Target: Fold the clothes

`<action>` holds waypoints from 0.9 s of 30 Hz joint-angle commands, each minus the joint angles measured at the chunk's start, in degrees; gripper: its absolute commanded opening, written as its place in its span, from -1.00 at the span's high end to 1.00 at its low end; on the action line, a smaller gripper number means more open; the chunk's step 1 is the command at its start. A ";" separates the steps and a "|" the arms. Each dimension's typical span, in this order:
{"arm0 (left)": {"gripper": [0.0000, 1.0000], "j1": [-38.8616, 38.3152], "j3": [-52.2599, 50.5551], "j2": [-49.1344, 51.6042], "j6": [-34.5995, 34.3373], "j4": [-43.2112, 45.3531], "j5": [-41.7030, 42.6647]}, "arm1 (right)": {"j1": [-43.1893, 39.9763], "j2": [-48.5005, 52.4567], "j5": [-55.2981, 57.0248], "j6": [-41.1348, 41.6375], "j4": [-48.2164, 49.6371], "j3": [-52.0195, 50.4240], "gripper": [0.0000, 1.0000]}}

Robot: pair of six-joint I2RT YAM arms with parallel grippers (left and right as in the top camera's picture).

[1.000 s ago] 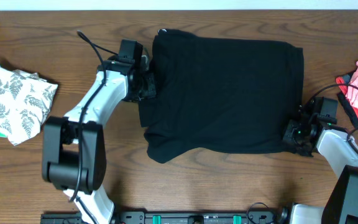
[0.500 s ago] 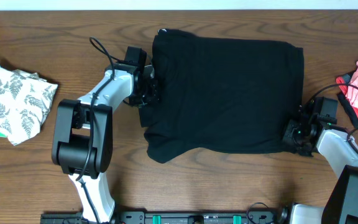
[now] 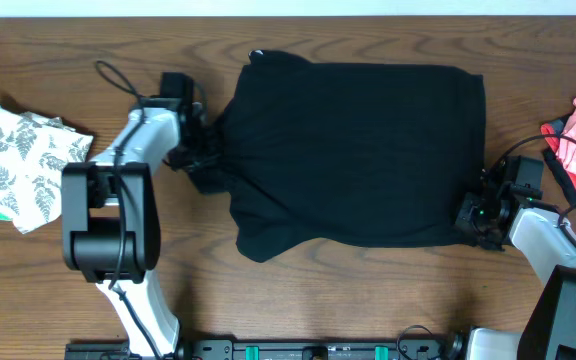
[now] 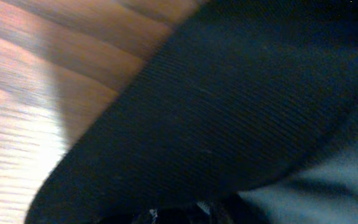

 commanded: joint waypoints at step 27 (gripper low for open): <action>-0.06 3.74 -0.66 -14.34 3.80 -14.08 10.19 | -0.07 4.96 1.05 -0.52 -2.43 -4.72 0.97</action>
